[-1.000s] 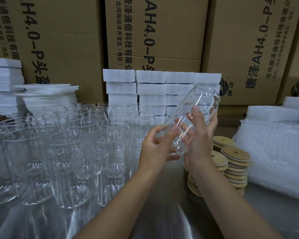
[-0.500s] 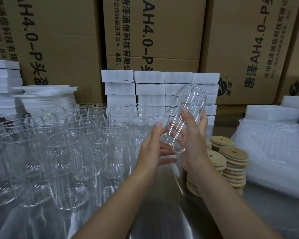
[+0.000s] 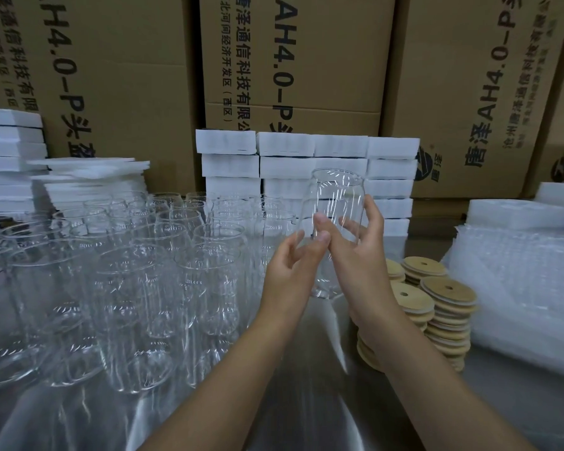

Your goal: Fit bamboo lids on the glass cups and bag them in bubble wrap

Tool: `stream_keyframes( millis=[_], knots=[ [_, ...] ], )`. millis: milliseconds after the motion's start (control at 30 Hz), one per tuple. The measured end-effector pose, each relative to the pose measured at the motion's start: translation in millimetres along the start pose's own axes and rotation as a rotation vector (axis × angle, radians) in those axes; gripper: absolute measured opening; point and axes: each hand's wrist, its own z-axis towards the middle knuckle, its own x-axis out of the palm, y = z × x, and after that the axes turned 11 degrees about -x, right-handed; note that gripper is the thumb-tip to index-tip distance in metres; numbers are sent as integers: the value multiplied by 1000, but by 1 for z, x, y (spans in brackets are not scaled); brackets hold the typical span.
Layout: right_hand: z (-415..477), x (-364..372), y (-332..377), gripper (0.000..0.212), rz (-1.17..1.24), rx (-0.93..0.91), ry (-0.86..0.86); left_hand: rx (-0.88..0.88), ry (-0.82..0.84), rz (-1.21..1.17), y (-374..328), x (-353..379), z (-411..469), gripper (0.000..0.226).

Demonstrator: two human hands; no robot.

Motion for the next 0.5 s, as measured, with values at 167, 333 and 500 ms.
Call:
stream_keyframes(
  millis=[167, 333, 500],
  knots=[
    [-1, 0, 4, 73, -107, 4, 86, -89, 5, -64, -2, 1, -1, 104],
    [2, -12, 11, 46, -572, -115, 197, -242, 68, -214, 6, 3, 1, 91],
    [30, -34, 23, 34, -1001, -96, 166, -189, -56, -109, 20, 1, 9, 92]
  ],
)
